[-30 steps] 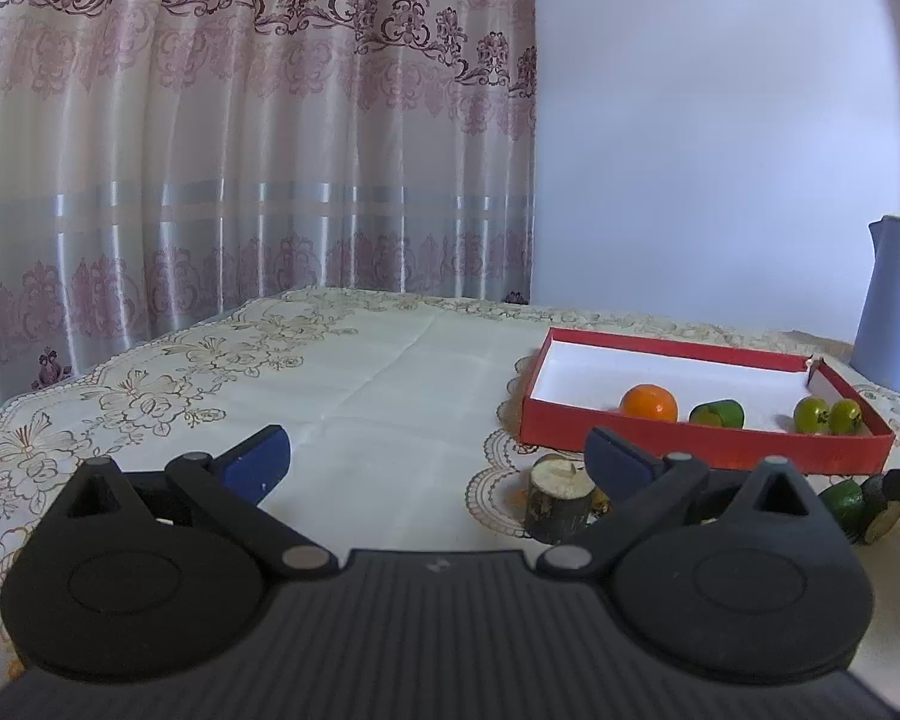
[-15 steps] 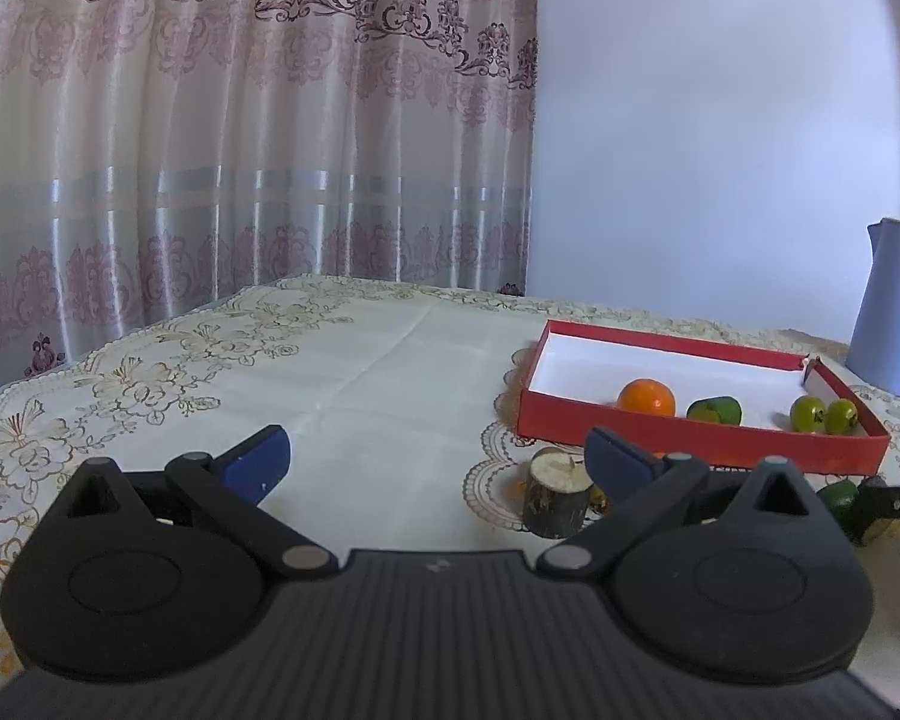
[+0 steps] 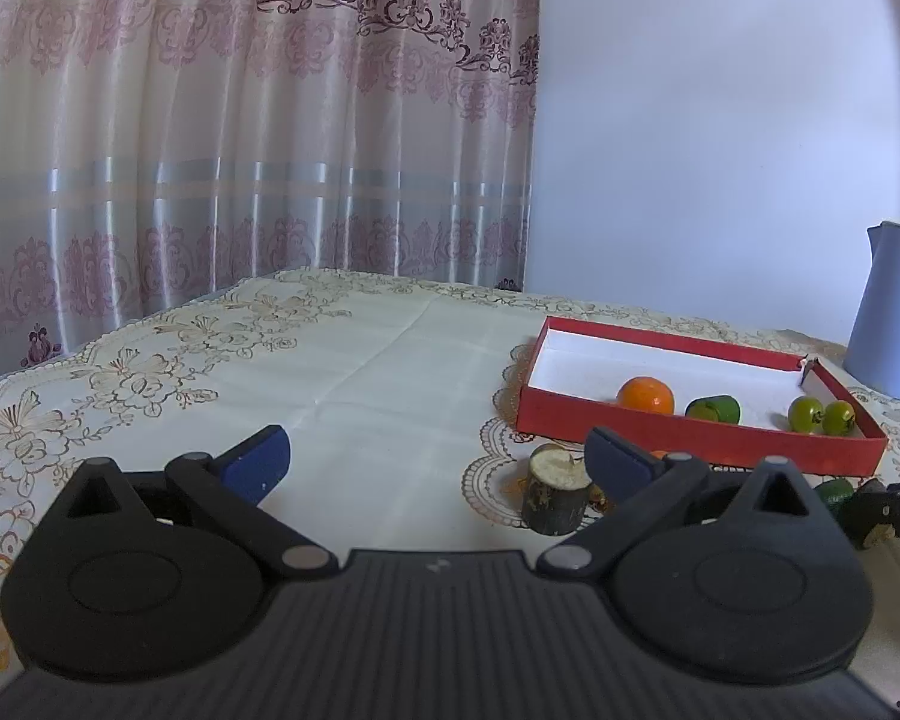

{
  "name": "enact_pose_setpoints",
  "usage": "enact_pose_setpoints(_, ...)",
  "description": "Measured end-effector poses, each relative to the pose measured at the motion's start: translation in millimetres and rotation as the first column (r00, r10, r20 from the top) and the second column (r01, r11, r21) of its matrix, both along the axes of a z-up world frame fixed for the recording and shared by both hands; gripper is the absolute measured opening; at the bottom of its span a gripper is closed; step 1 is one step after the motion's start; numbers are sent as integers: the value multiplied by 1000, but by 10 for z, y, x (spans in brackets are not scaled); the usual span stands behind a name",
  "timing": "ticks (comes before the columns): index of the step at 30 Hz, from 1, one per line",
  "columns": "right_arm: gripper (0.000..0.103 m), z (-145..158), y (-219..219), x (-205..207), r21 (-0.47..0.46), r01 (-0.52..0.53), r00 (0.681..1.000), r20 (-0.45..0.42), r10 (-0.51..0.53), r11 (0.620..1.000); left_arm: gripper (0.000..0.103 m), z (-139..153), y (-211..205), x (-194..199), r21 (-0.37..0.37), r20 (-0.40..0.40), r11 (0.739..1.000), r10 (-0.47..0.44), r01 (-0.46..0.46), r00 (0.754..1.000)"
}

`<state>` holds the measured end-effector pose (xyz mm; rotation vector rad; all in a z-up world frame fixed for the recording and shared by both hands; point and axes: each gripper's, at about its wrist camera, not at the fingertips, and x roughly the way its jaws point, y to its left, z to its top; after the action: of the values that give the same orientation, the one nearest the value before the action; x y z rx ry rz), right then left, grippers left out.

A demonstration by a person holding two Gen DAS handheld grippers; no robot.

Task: Organize fruits
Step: 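Move the right gripper to the dark-skinned cut slice and close on it, then lift the dark slice and carry it over the red tray with the right gripper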

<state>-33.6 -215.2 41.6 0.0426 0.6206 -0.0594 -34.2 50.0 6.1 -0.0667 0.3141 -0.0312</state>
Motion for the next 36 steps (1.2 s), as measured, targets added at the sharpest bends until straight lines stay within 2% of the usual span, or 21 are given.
enact_pose_setpoints(4, 35, 2, -22, -8, 8, -5, 1000, -4, 5, 1000, 103, -4, -4, -1, -2, -2, 1000, 3, -3, 1000)
enact_pose_setpoints(8, 35, -13, -36, -67, 21, -4, 1000, 12, 4, 1000, 103, -5, -4, 1, 2, -1, 1000, 2, -2, 1000)
enact_pose_setpoints(13, 35, -15, 2, -37, -18, -25, 1000, -4, 25, 1000, 103, -13, -13, 10, 7, -4, 1000, 3, -3, 1000)
enact_pose_setpoints(16, 35, -31, -11, -30, -6, -29, 1000, -9, 29, 1000, 103, -11, -11, 12, 7, -5, 1000, 6, -6, 1000)
enact_pose_setpoints(21, 34, -8, 62, -88, -46, -36, 999, 13, 37, 998, 103, -12, -12, 12, 7, -5, 1000, 5, -5, 1000)
enact_pose_setpoints(26, 34, 133, 127, -158, -73, -40, 997, 67, 45, 997, 103, -13, -18, 7, 13, -5, 1000, 6, -6, 1000)
enact_pose_setpoints(33, 32, 513, 163, -111, -114, -21, 984, 175, 41, 993, 103, -19, -15, 10, 24, -7, 1000, 9, -9, 1000)
enact_pose_setpoints(36, 32, 614, 194, -34, -150, -10, 982, 185, 38, 989, 103, -25, -28, 15, 31, -11, 999, 7, -7, 1000)
